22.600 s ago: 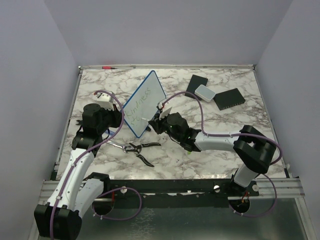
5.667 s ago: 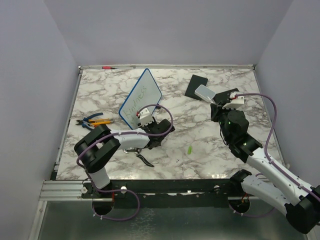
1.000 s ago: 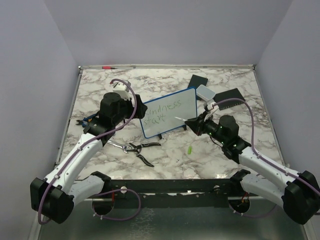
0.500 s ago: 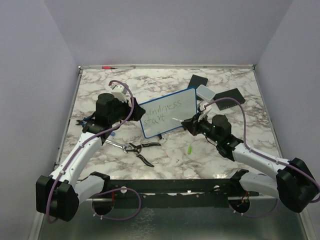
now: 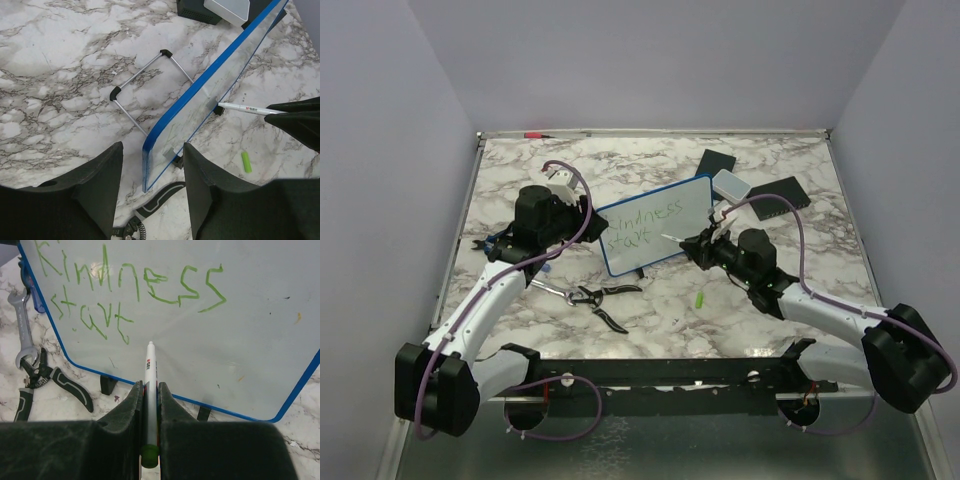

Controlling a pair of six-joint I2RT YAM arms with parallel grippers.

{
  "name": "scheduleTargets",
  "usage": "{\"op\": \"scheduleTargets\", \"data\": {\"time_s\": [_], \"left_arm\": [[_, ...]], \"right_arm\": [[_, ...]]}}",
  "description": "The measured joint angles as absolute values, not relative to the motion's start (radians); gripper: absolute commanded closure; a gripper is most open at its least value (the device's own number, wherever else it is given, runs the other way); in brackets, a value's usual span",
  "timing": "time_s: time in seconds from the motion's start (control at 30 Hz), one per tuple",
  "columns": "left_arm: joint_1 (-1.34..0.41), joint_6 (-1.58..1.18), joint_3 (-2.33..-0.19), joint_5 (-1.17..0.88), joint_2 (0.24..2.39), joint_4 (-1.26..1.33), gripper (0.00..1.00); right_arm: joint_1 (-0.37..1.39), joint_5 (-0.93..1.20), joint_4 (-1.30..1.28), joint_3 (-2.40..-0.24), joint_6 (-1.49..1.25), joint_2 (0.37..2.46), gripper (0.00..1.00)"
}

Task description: Write a sentence on the whiteboard

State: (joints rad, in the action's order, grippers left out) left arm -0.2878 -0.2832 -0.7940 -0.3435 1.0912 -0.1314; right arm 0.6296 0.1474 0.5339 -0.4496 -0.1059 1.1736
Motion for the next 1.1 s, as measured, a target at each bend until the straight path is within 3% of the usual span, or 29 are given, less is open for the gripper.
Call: {"op": "scheduleTargets", "data": {"time_s": [0.5, 1.1], "left_arm": [[-0.287, -0.284, -0.794, -0.344, 1.105, -0.131, 0.60], [-0.287, -0.284, -0.790, -0.344, 1.106, -0.130, 0.61]], "right_arm": [[0.643, 0.114, 0.577, -0.457, -0.092, 1.195, 0.99], [0.662, 0.056, 0.605, -0.470, -0.077, 1.219, 0.99]]}}
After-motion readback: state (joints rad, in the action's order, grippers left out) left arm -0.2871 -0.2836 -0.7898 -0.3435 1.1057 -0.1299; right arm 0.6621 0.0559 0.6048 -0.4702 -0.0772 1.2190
